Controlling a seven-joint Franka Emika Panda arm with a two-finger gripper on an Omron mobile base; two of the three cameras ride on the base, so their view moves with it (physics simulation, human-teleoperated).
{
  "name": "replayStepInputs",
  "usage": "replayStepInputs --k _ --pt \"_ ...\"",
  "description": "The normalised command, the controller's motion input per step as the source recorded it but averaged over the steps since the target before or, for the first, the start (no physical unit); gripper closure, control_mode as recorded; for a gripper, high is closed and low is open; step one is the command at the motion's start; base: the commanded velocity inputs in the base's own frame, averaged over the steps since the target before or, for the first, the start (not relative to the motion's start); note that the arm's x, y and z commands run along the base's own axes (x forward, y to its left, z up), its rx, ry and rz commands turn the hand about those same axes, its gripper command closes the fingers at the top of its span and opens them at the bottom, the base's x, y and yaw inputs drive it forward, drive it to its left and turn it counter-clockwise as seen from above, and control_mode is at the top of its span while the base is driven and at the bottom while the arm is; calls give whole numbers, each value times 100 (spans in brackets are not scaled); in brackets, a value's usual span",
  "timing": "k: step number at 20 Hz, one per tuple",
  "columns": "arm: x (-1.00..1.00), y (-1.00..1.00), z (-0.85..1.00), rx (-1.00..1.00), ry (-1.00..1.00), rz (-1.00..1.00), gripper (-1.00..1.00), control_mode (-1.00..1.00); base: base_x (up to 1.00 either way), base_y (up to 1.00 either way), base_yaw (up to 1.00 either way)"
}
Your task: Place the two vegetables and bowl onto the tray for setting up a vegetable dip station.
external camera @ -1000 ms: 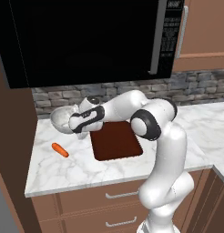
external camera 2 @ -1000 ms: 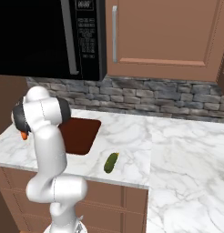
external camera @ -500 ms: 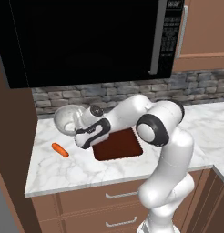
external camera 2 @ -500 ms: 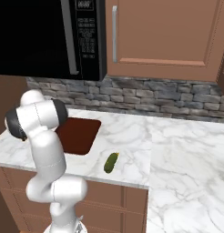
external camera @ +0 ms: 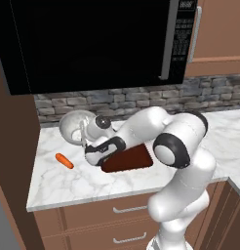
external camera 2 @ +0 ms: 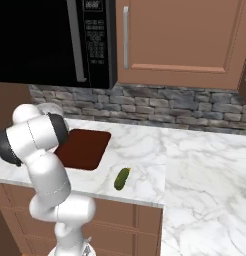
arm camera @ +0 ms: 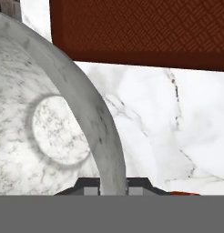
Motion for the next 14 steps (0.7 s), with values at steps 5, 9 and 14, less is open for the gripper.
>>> replayStepInputs --k 5,9,14 --pt "-37 0 25 0 0 -8 100 -100 0 0 0" --pt "-37 -4 24 0 5 -9 100 -100 0 0 0" --pt "-34 -9 26 0 12 -12 100 -100 0 0 0"
